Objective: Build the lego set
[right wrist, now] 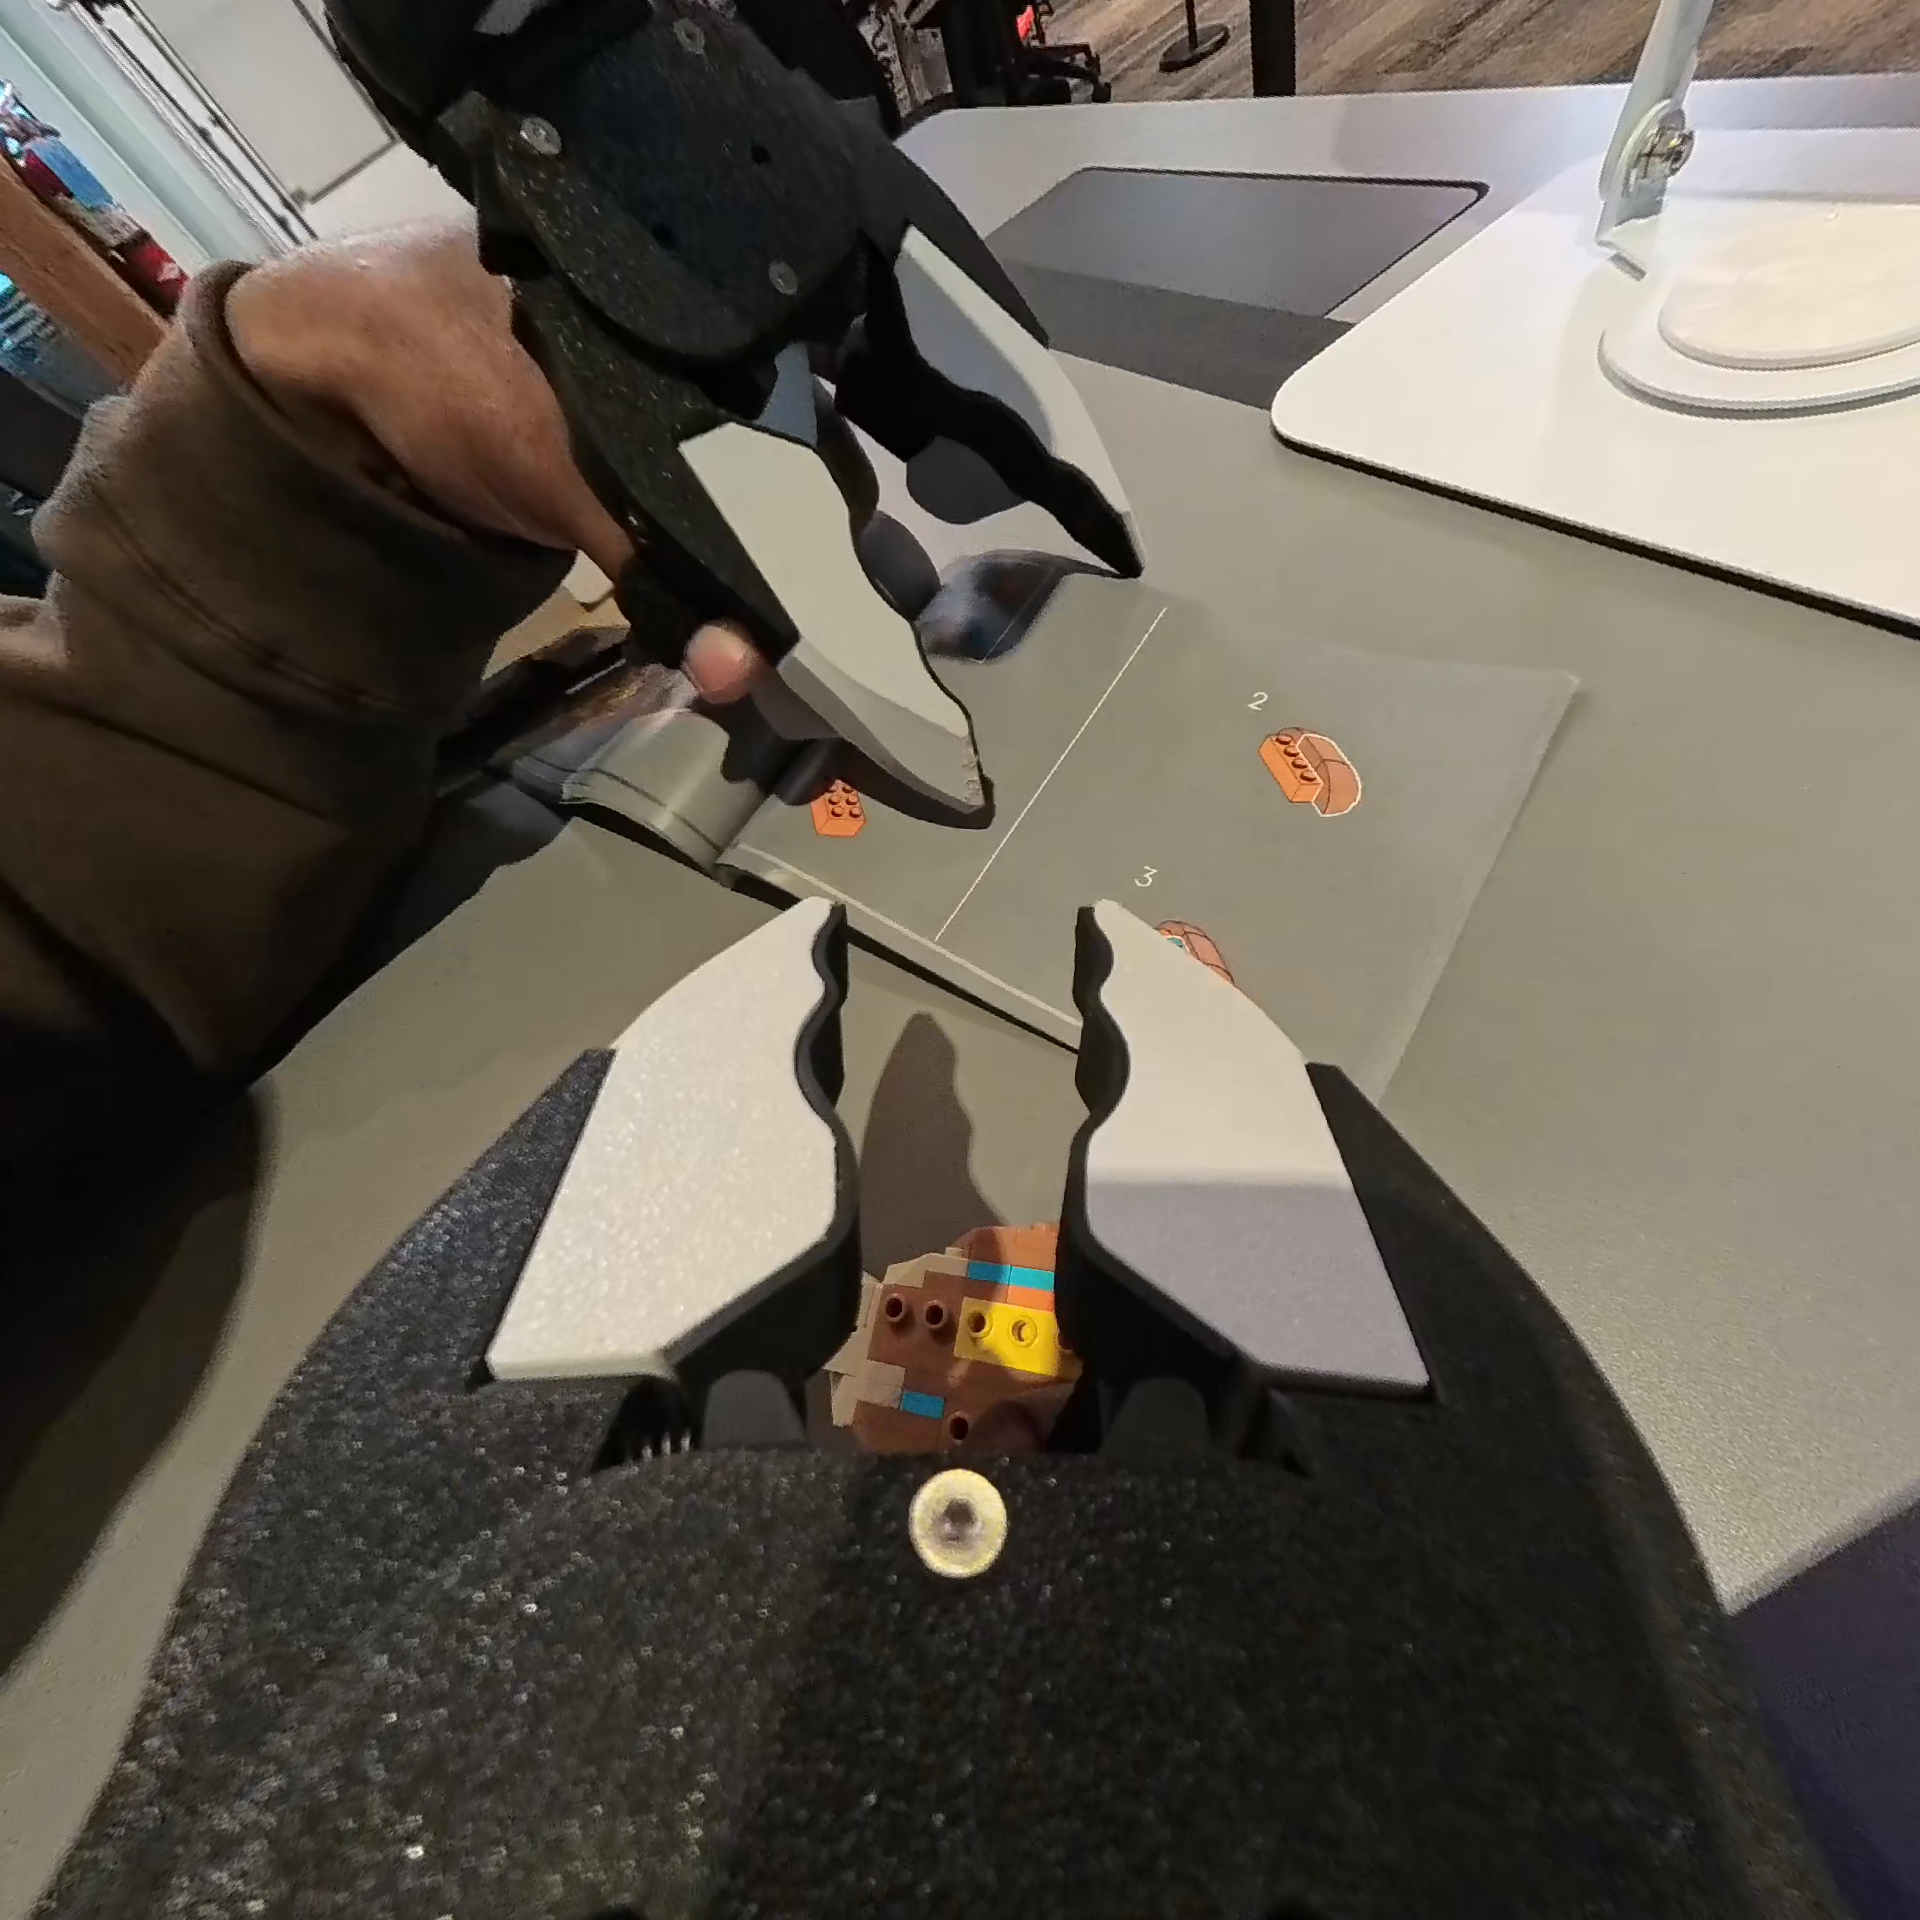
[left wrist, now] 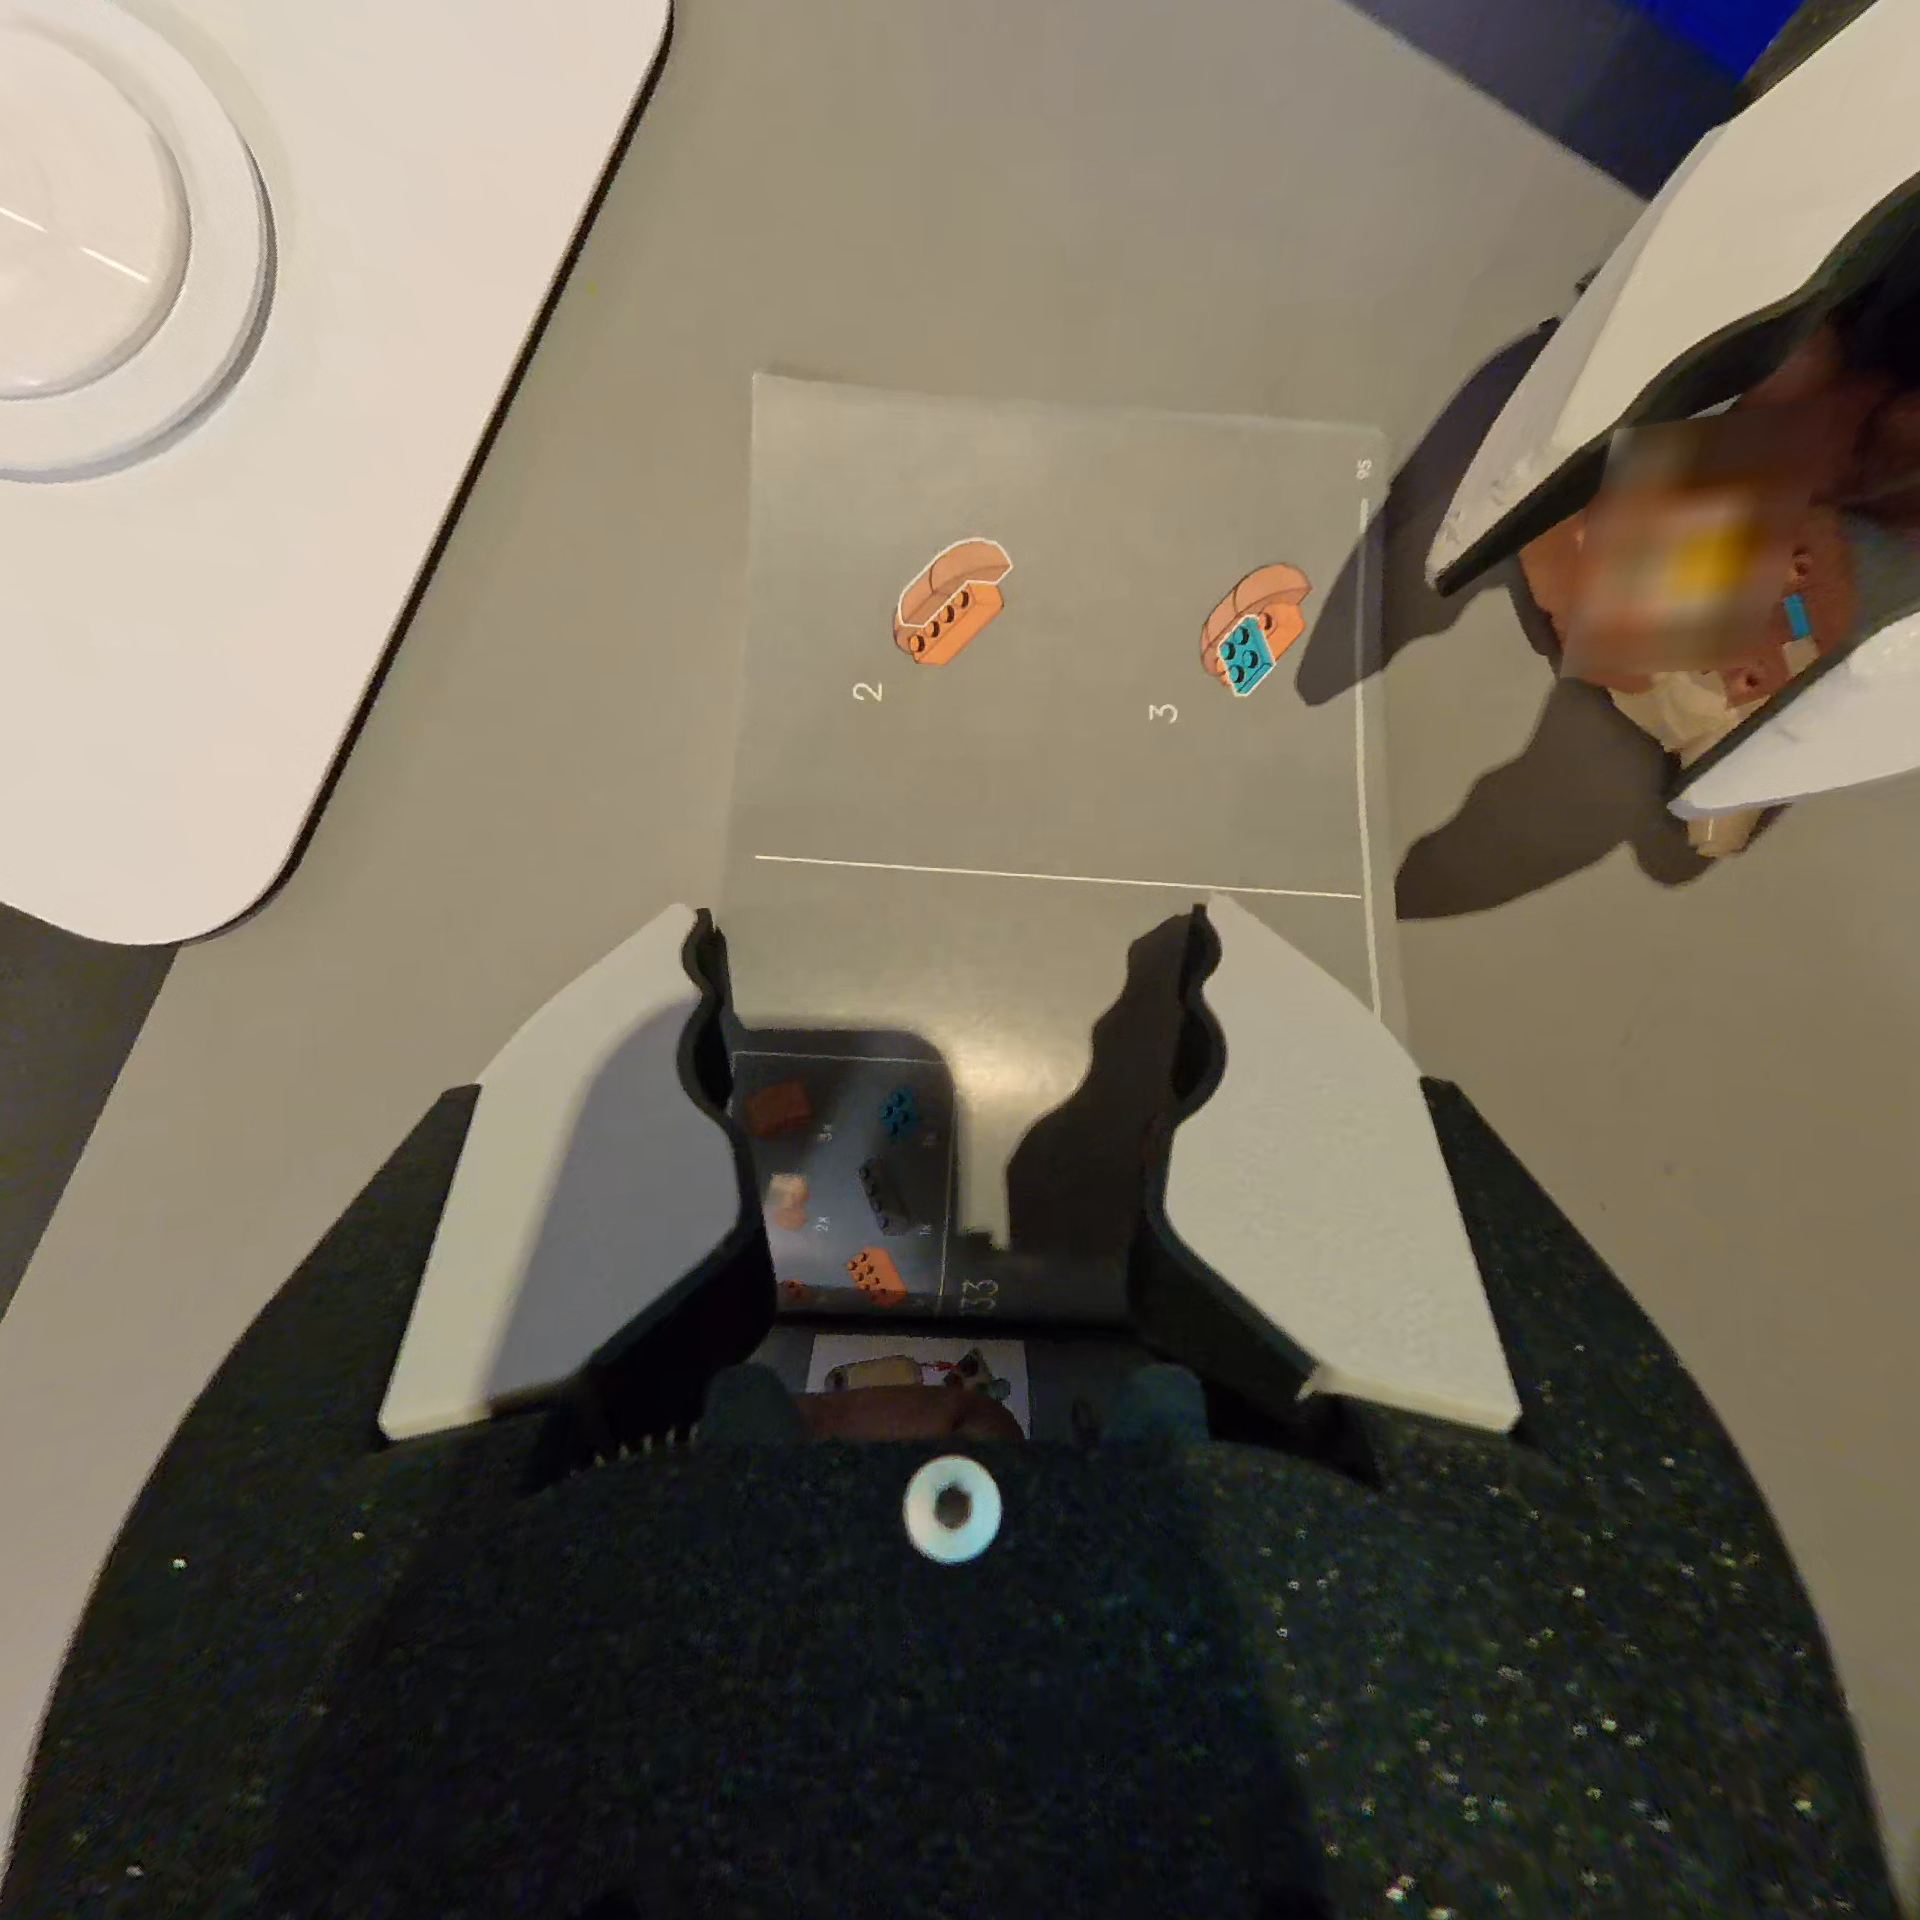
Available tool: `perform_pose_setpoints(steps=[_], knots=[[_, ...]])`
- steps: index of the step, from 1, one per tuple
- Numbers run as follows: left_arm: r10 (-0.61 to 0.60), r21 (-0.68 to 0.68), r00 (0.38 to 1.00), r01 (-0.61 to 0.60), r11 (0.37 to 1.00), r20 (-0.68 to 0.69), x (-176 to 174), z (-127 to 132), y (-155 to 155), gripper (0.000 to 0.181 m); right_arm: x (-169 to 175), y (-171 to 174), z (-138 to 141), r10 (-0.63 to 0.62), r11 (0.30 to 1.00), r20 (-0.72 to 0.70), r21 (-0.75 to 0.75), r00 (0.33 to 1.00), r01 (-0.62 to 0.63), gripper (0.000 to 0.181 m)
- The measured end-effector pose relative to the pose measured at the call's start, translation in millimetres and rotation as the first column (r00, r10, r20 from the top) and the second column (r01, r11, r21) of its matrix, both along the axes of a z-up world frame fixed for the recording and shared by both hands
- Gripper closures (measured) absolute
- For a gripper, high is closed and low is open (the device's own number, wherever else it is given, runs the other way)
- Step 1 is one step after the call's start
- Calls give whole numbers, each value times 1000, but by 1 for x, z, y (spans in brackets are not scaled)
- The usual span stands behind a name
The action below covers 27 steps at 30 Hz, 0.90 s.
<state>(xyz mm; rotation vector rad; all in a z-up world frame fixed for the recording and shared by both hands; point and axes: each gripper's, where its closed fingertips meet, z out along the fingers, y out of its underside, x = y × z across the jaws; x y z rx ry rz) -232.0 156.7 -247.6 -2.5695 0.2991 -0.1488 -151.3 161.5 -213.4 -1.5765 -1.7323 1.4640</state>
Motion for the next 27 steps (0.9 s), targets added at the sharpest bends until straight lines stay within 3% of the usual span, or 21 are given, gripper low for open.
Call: perform_pose_setpoints(steps=[17, 22, 27], knots=[[-50, -5, 999, 50, 999, 12, 3, 9, -11, 99, 2, 0, 0, -1, 1000, 2, 31, 1000, 1, 138], [-60, -13, 998, 60, 998, 17, 2, 10, -16, 99, 7, -2, 2, 14, 992, -4, 123, 1000, -13, 137], [-70, -21, 997, 71, 997, 20, 2, 11, -20, 99, 19, -5, -7, 41, 950, 13, 308, 999, -43, 136]])
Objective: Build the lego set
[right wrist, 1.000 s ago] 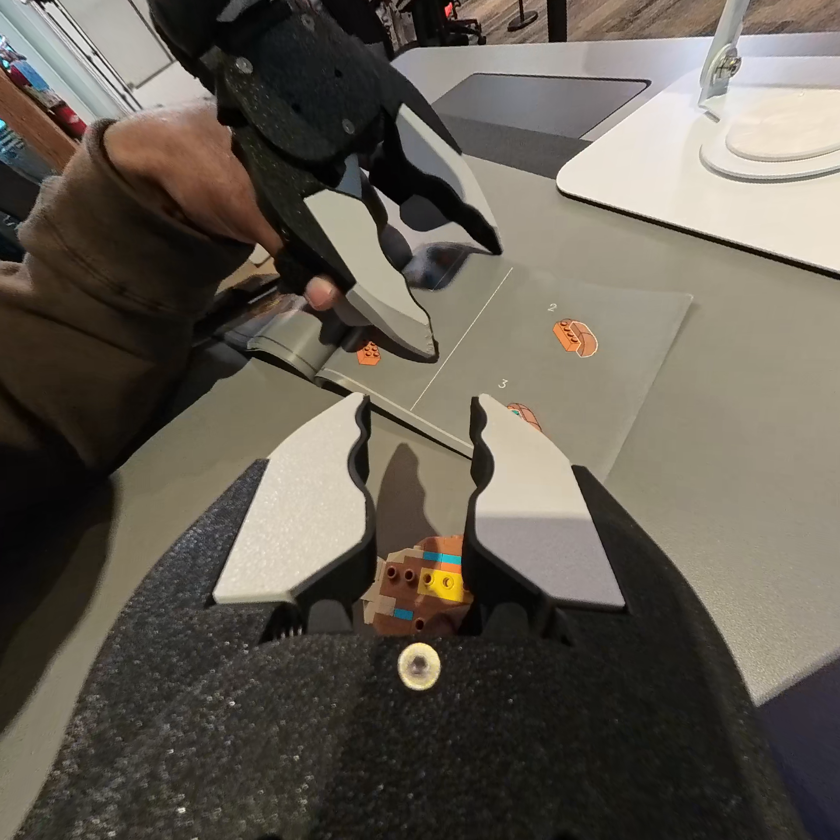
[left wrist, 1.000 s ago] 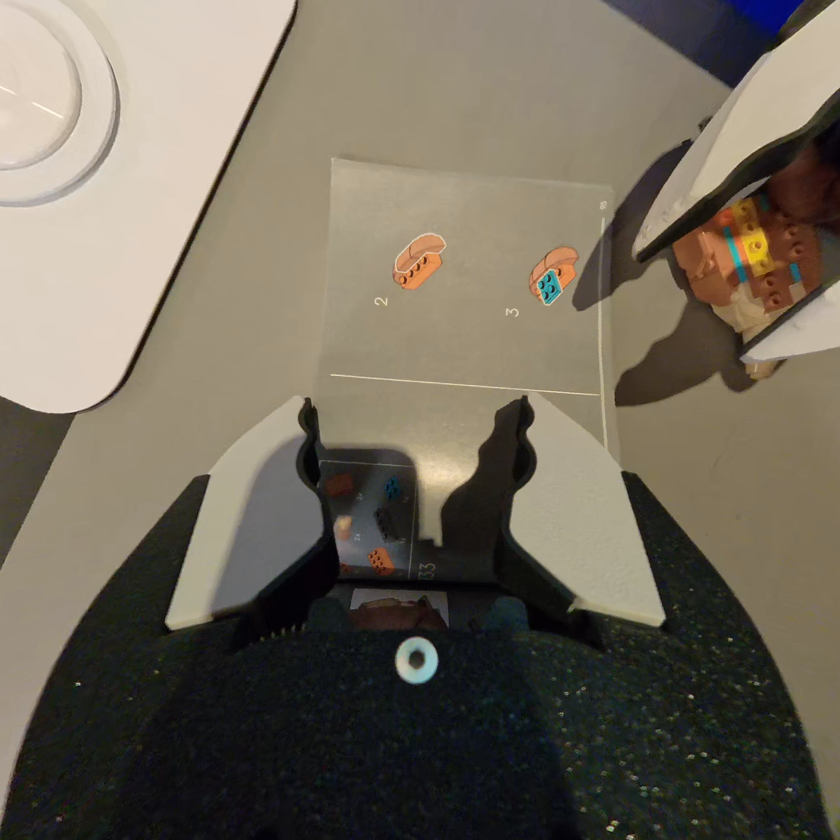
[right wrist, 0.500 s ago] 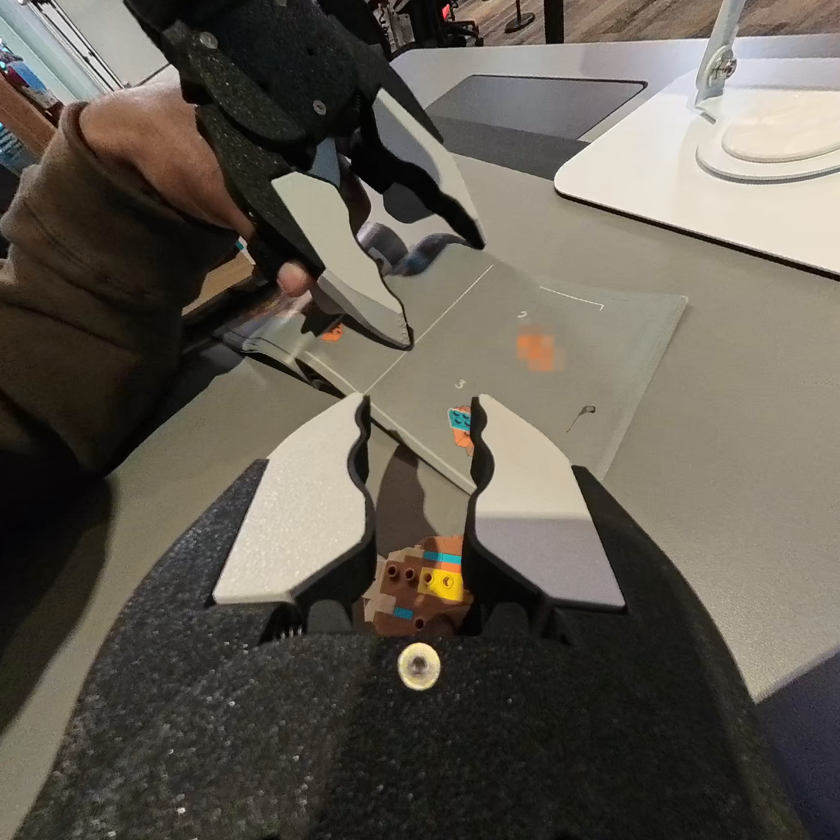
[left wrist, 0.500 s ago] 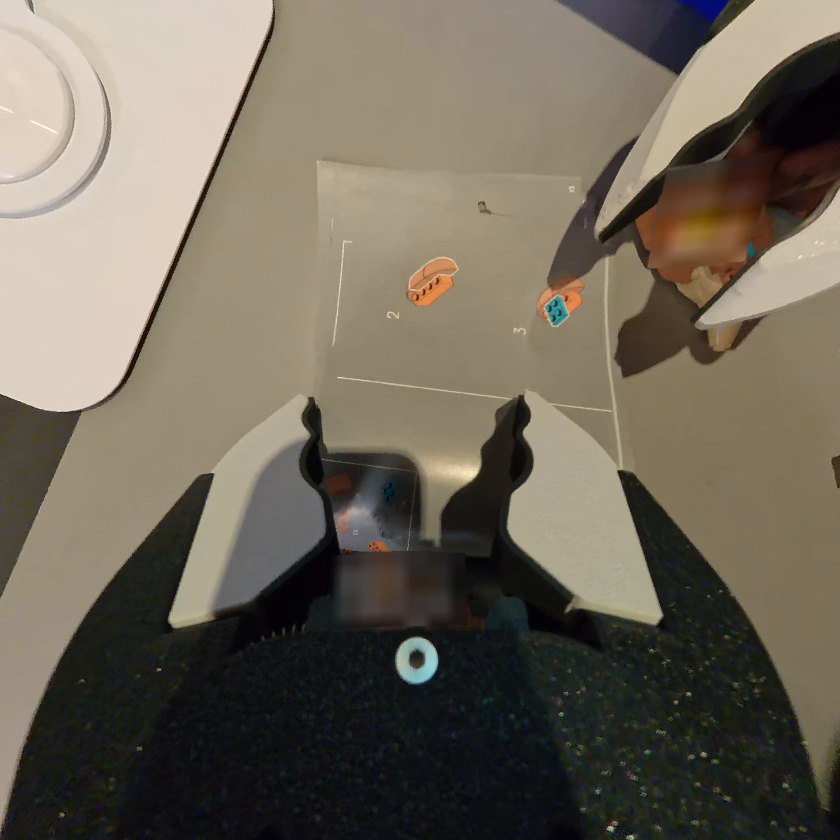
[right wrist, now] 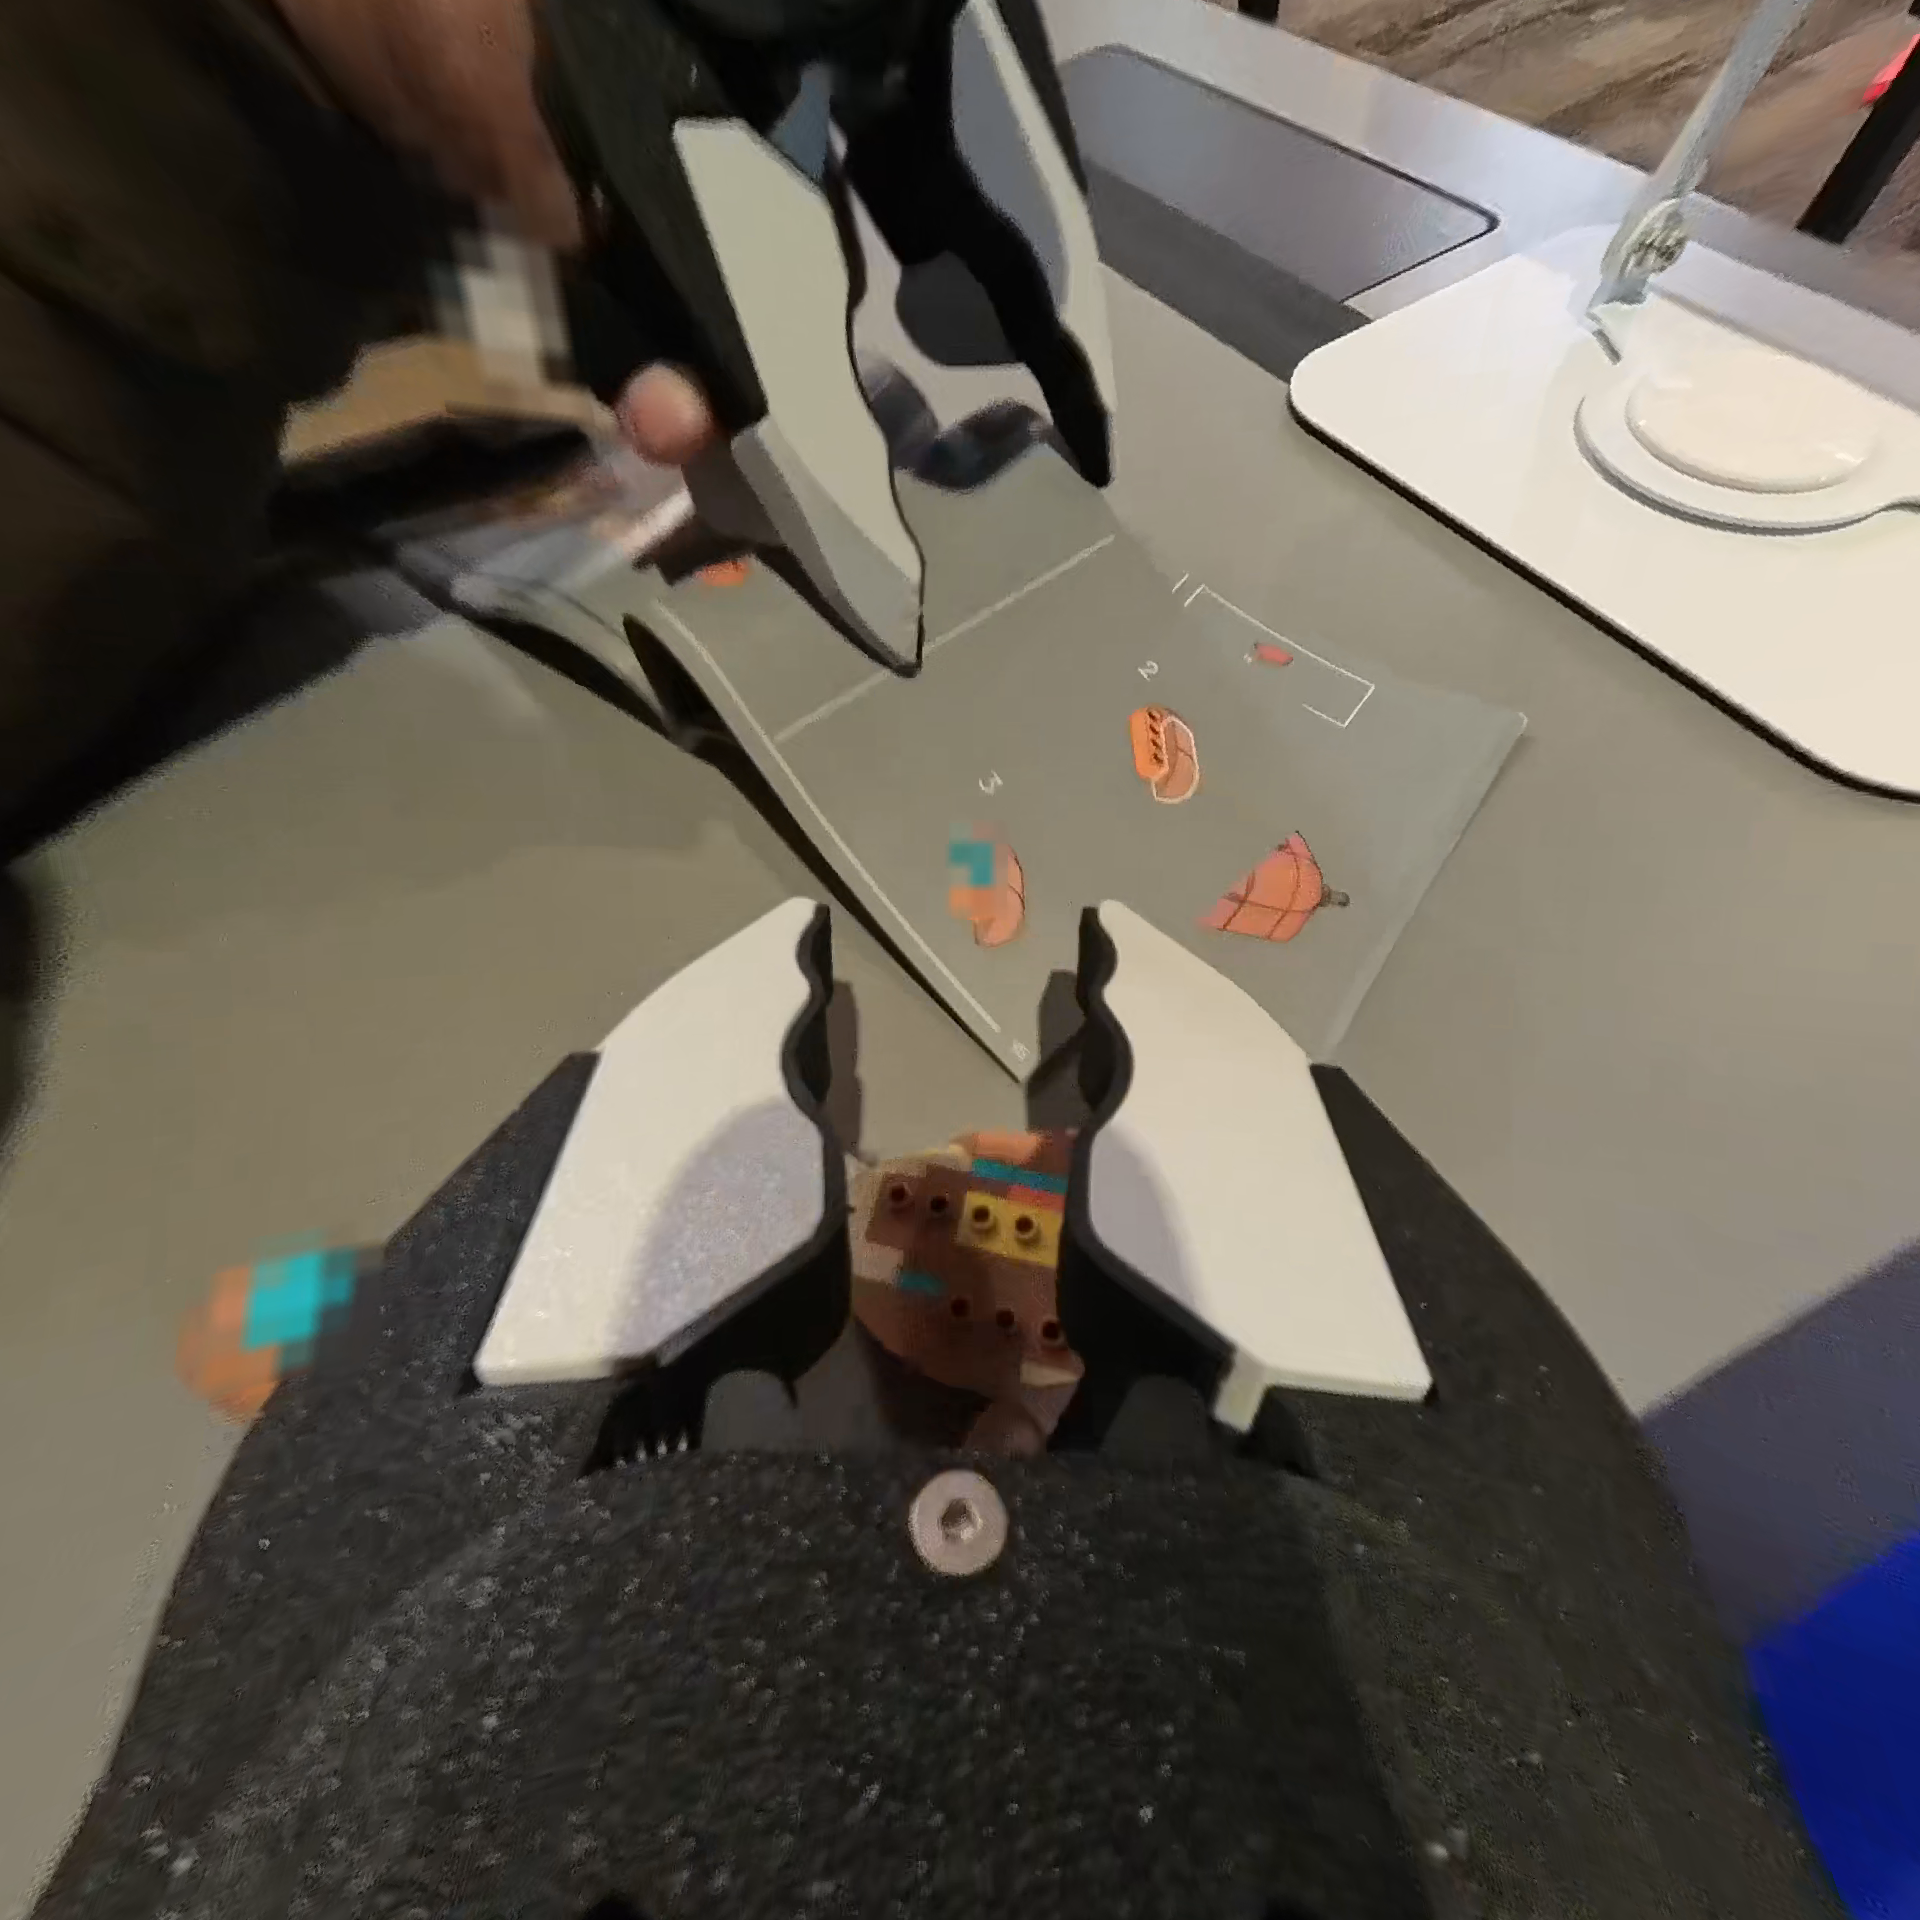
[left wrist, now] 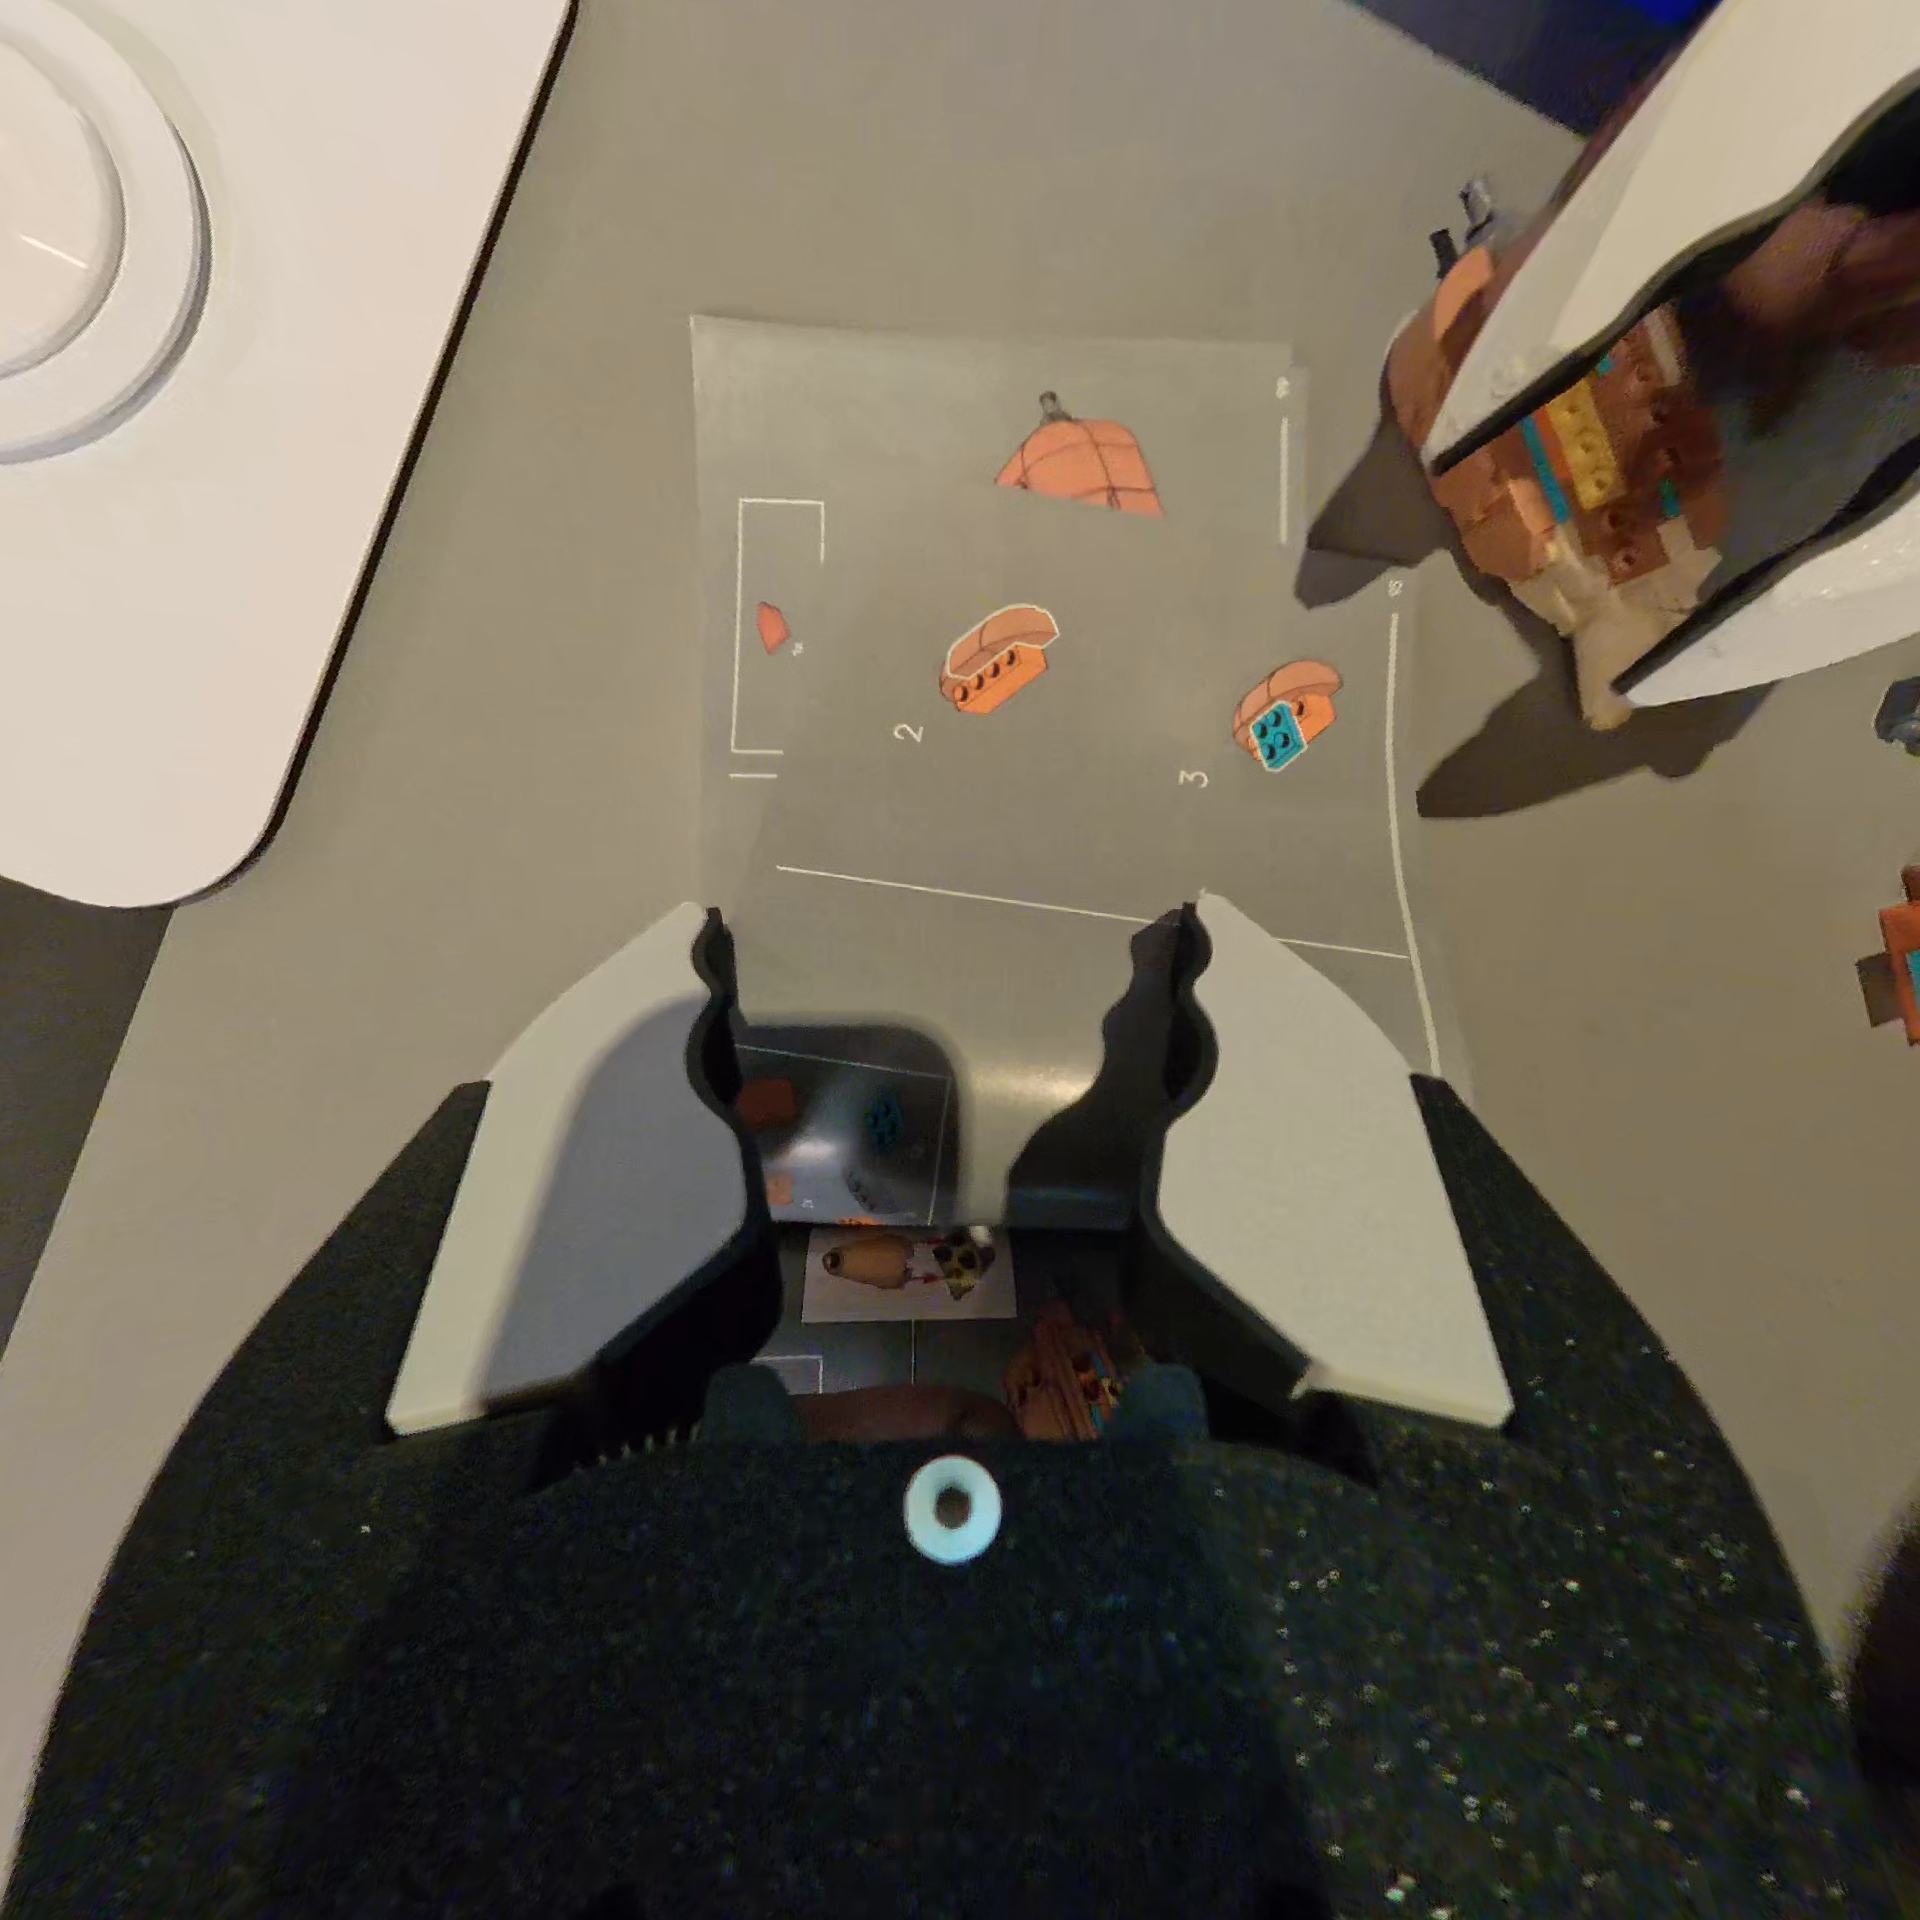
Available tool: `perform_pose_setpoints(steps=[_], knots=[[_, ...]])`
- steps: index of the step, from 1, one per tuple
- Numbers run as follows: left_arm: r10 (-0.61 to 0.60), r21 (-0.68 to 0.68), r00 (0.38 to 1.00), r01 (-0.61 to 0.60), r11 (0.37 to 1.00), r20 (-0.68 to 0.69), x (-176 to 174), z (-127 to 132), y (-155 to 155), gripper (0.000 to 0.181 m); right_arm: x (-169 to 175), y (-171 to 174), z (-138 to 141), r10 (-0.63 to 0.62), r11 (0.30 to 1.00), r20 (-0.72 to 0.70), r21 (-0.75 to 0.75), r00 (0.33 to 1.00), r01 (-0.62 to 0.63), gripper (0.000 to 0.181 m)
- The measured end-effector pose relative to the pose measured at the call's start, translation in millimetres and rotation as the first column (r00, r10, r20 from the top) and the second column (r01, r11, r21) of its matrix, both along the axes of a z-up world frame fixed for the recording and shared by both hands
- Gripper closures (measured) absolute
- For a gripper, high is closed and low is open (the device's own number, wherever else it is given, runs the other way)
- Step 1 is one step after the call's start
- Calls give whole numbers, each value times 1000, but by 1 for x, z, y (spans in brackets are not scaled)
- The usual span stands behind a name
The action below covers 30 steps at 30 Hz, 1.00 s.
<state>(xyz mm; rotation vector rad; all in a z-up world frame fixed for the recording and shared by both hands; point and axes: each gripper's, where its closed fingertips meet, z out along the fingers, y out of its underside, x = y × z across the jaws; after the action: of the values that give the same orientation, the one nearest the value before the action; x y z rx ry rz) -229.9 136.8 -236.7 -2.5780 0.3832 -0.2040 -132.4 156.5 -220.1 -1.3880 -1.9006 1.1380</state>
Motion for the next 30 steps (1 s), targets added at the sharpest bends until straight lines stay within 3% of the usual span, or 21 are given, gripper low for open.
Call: perform_pose_setpoints(steps=[8, 17, 30], knots=[[-8, -16, 1000, 8, 1000, -1, -1, 1, -6, 99, 11, 2, -16, -27, 967, 46, 256, 999, 14, 133], [0, -5, 1000, 0, 1000, 3, -4, 6, -9, 100, 12, 10, -27, -109, 949, 99, 307, 989, 74, 125], [-6, -8, 1000, 6, 1000, 7, -3, 6, -10, 100, 5, 22, -26, -203, 865, 0, 468, 979, 179, 111]])
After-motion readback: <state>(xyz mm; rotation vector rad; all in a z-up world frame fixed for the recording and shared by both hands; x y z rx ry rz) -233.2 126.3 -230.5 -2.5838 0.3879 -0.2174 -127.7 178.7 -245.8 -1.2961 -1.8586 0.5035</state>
